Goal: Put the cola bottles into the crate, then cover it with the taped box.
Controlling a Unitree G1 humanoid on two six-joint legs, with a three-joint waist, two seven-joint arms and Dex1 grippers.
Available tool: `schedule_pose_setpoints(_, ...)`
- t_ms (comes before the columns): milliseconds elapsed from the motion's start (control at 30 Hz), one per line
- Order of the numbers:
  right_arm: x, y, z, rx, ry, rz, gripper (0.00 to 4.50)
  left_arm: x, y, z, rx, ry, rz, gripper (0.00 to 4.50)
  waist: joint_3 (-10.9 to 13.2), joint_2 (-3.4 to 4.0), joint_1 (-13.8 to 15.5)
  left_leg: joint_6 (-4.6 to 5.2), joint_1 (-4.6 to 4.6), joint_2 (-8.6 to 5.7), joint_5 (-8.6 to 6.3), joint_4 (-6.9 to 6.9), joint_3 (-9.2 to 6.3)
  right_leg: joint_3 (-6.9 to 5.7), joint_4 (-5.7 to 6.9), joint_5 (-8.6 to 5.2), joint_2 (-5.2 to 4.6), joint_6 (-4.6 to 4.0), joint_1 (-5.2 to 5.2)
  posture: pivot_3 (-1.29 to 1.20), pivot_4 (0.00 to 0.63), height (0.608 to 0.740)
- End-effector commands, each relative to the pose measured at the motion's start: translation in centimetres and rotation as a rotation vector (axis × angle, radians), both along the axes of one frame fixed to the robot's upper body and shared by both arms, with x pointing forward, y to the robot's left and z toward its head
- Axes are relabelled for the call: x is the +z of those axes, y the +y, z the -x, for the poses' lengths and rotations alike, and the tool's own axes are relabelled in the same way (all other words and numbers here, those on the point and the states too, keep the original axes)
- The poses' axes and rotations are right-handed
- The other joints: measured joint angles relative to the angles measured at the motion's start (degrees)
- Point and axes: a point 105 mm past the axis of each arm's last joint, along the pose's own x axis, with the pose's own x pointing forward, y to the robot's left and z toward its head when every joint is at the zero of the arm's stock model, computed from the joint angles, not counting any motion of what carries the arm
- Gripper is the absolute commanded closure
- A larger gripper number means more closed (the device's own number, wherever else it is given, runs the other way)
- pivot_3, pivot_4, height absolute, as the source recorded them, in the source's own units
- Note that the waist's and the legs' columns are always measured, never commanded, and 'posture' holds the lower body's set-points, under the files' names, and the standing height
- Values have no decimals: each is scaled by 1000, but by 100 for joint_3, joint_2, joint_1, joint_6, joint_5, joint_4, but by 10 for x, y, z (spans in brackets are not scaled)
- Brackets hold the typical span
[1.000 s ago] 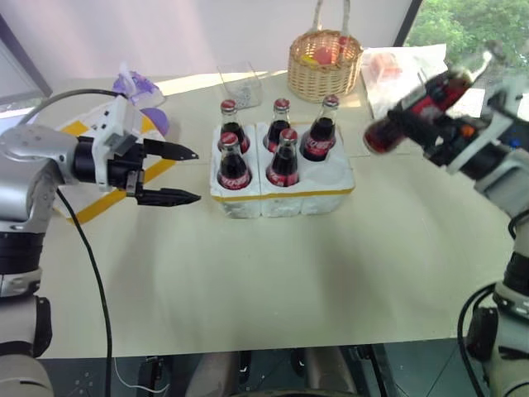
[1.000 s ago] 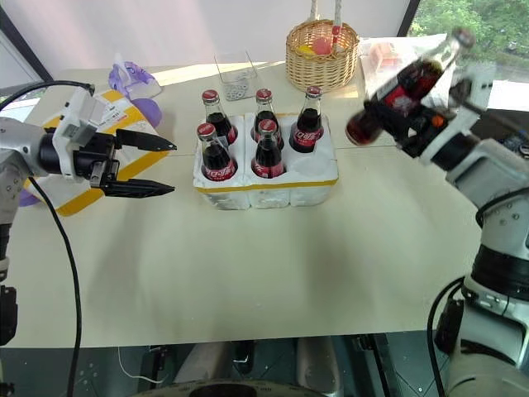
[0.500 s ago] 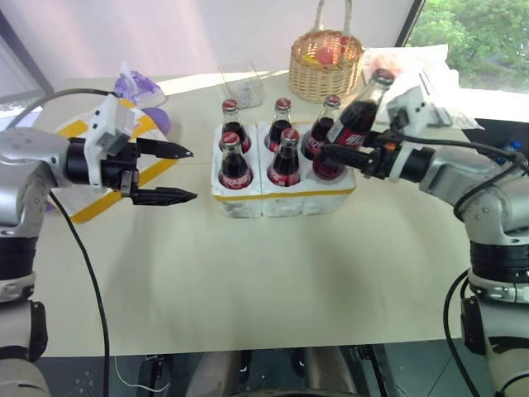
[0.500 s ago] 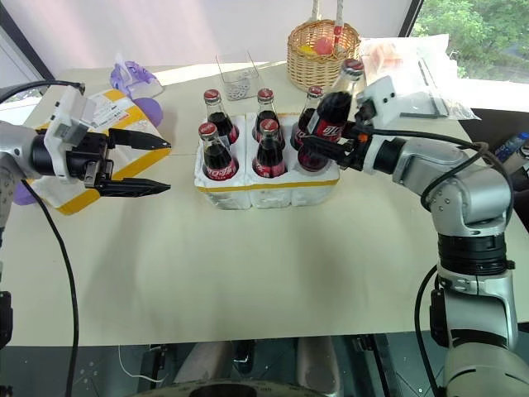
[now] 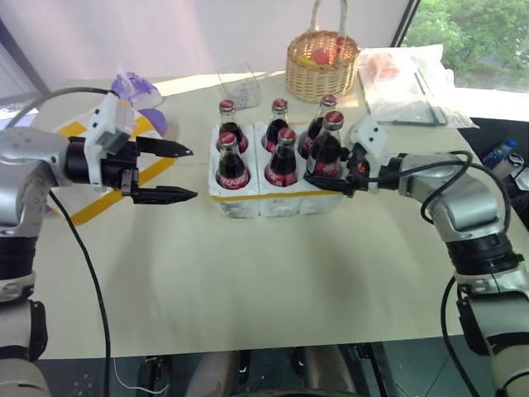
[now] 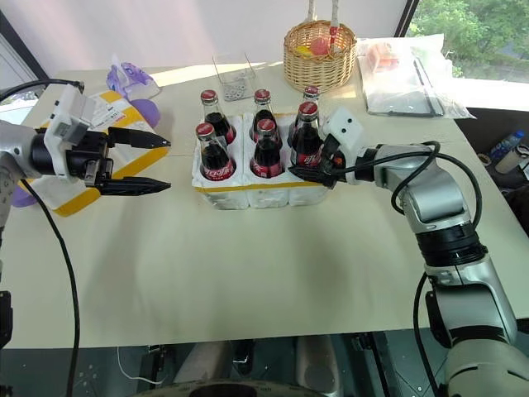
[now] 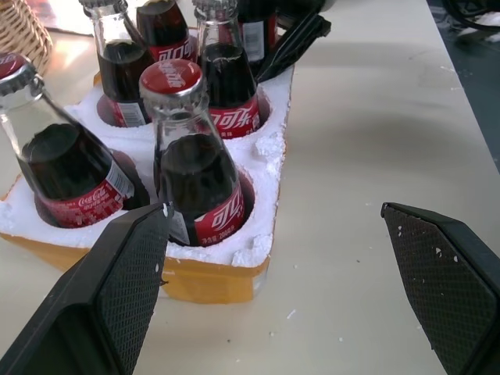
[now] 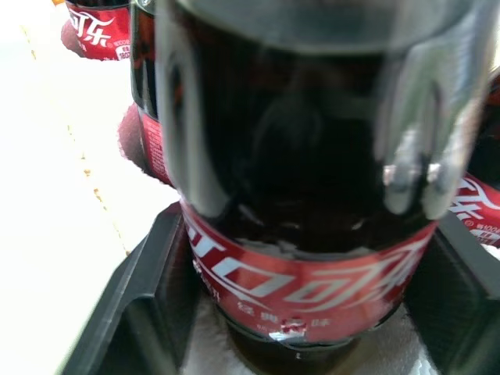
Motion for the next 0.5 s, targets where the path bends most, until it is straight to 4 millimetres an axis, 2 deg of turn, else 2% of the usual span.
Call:
schedule_pose_setpoints(33,-3,-5,-3,-25,28,-19,32,14,3,5,5,-63,2,0,-1,-2,7,0,0,0,0,1,-1,0,2,0,0,0,0,0,150,740)
schedule_pose_setpoints(133,4,-10,1,-22,27,-40,32,13,5,7,16,-60,2,0,-1,-2,13,0,1,-1,0,3,-1,0,4,0,-1,0,0,0,150,740)
schedule_pose_setpoints(367,35,-32,35,39,4,-42,32,17,23,15,135,-94,21,0,0,0,39,3,-4,-2,-2,1,-4,1,5,-1,-4,-1,-6,0,150,740)
schedule_pose_setpoints(500,59,-59,55,18,-21,-21,32,18,51,17,336,-172,6,0,0,0,29,4,-3,-1,-3,2,-3,4,2,-1,-7,-1,-3,0,150,740)
